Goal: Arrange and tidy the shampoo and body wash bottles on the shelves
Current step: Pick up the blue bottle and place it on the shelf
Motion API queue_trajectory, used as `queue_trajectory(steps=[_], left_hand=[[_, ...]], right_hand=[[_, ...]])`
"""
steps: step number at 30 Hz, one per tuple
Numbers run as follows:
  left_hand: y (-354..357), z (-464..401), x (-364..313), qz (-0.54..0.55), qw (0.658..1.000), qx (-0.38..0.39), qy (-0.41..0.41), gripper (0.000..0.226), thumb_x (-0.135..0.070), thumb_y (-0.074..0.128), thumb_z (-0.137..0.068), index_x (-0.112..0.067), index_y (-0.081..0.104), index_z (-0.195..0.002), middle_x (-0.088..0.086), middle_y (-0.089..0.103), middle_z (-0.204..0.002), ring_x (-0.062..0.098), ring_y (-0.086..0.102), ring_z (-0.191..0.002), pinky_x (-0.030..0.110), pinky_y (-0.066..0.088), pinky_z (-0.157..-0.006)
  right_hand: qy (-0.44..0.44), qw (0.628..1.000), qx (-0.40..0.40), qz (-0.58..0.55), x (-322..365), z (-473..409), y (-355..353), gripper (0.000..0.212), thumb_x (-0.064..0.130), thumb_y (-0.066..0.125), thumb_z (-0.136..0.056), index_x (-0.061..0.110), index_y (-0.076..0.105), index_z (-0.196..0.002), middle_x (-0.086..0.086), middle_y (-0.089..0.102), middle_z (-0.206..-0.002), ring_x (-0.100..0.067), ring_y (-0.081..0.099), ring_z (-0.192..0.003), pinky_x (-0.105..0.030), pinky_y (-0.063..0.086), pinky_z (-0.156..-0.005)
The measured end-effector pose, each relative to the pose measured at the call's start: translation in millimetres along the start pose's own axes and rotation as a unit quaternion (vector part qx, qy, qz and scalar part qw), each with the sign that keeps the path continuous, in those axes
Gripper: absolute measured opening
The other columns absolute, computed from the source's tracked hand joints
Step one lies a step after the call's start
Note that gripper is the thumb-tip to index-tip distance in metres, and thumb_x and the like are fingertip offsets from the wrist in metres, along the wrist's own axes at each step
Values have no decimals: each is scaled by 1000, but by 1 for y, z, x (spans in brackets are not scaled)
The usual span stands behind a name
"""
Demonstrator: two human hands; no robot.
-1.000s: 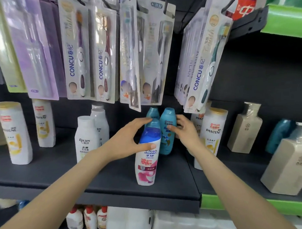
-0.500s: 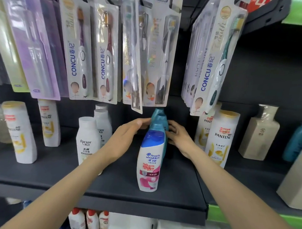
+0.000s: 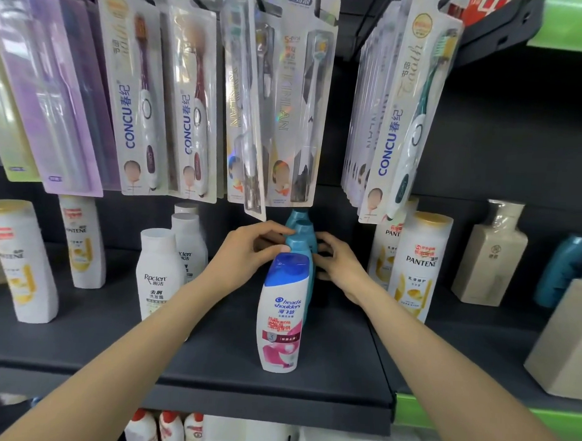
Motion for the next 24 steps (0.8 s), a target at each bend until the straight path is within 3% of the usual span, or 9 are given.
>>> queue_trajectory(steps=[6, 11, 14, 17, 20, 24], left_hand=[[-1, -1, 3, 7, 1000, 7, -5, 25, -12, 66, -84, -28, 65, -104, 1, 70, -100, 13, 66, -93, 29, 51, -91], [1, 1, 3, 9, 1000, 14, 4, 25, -12, 64, -86, -31, 63, -103, -2, 70, -100, 12, 66, -94, 28, 50, -90], [2, 1, 3, 11, 1000, 15, 6, 25, -13, 63, -87, -32, 62, -103, -2, 68, -101, 11, 64, -96, 24, 50, -90], [2, 1, 4, 13, 1000, 17, 6, 24, -14, 63, -87, -32, 61, -103, -3, 68, -102, 10, 64, -97, 24, 49, -90], [4, 1, 7, 15, 1000, 19, 6, 22, -16, 62, -87, -27, 62, -107, -2, 68, -104, 10, 63, -100, 28, 49, -92], [4, 1, 10, 16, 1000, 18, 5, 23, -16, 61, -88, -23, 62, -110, -2, 67, -106, 10, 62, -102, 30, 49, -94]], right_hand=[[-5, 1000, 3, 8, 2, 0, 3, 42, 9, 57, -92, 19, 49, -132, -9, 57, -121, -27, 59, -110, -44, 54, -91], [4, 1000, -9, -22, 9, 0, -14, 42, 26, 58, -93, 25, 48, -133, -2, 58, -124, -16, 55, -115, -39, 51, -92], [-16, 998, -57, -11, 19, -10, -31, 39, 20, 51, -97, 23, 48, -135, -3, 55, -129, -17, 50, -121, -37, 46, -98], [-45, 997, -46, 53, 31, -26, -27, 44, 16, 49, -98, 22, 42, -141, -7, 47, -140, -19, 45, -127, -35, 37, -107], [-43, 996, -18, 78, 34, -41, -16, 50, 15, 48, -98, 20, 36, -146, -8, 39, -148, -20, 41, -132, -28, 34, -104], [9, 999, -12, 41, 20, -59, -12, 55, 20, 52, -96, 21, 32, -148, -9, 43, -145, -22, 42, -132, -29, 37, -98]])
Point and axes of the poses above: each hand's wrist, its own z-axis away from the middle knuckle, its own y-axis out of the palm, x = y × z, the point moved 10 cm from there along -z, towards the middle knuckle
